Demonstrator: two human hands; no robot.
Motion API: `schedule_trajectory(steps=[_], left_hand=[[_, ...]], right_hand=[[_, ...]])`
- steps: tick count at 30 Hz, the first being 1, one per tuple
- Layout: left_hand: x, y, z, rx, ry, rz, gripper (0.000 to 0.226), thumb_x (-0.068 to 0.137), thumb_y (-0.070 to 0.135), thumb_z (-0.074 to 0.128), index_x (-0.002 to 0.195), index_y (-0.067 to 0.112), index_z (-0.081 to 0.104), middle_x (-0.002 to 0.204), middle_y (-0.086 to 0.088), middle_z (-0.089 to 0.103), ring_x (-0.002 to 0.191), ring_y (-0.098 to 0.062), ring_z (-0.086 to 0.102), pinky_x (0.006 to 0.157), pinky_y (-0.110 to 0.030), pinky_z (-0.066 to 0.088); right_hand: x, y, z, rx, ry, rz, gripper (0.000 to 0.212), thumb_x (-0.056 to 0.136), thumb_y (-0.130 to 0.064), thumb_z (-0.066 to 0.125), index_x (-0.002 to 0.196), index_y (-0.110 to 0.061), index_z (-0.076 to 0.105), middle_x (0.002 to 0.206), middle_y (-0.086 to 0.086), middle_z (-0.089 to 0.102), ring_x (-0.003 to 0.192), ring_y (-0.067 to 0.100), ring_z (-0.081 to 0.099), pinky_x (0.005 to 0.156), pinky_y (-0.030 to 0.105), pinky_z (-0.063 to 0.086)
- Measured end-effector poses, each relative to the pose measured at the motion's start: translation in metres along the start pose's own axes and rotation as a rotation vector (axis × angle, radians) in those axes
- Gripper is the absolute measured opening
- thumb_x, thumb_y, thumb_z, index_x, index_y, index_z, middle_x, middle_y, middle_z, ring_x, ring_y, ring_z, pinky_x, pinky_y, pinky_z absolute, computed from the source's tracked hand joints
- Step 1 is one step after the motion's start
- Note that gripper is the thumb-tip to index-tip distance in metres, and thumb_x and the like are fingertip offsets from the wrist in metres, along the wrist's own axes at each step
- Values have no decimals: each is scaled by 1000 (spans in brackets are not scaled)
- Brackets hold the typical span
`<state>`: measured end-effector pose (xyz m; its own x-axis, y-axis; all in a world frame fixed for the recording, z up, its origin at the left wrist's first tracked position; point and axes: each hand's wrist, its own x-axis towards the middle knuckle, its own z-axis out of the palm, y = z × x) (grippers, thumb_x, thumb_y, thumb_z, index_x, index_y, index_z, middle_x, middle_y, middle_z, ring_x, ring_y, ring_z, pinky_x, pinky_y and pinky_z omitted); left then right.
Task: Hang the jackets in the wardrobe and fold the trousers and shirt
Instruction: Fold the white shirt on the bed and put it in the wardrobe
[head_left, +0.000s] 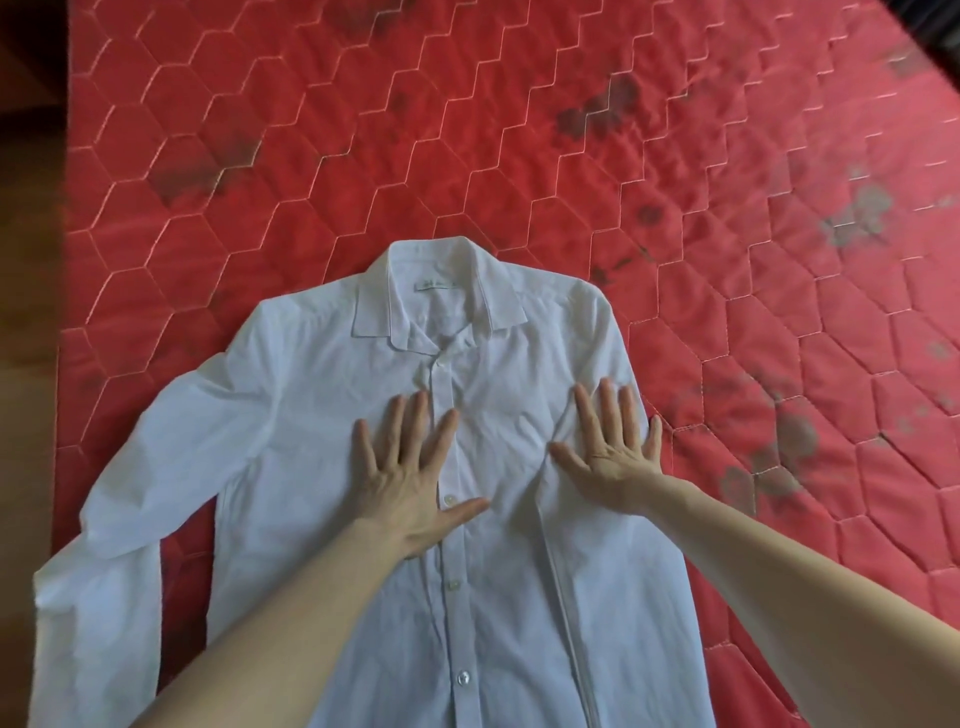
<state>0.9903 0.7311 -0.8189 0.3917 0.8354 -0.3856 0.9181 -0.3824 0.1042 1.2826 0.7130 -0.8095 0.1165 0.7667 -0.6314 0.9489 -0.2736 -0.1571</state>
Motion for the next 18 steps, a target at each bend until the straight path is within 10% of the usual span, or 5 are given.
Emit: schedule_trajectory(steps=[10,14,18], left_hand=[[5,19,-28,98,-120,-81,120,81,95,28,161,24,-27,168,-17,-31,156,-43,-24,123,-68,-4],[1,43,-62,102,-162,-86,103,93,76,45,166,18,1,172,-21,1,159,-39,1,125,-61,11],[-29,55,-63,75,-131,13,84,103,63,39,167,22,4,174,-13,-11,160,-35,-9,125,-57,13]], right_hand=[[-3,-6,-28,-22,-141,-22,101,91,-82,40,152,-50,-33,154,-15,-49,147,16,-44,123,58,-16],[-32,3,-58,326,49,-35,79,99,-50,62,164,-38,18,174,-3,11,159,27,14,126,54,20],[-90,21,-28,378,244,299,65,90,-28,72,143,-13,38,141,14,45,133,37,43,107,52,43]])
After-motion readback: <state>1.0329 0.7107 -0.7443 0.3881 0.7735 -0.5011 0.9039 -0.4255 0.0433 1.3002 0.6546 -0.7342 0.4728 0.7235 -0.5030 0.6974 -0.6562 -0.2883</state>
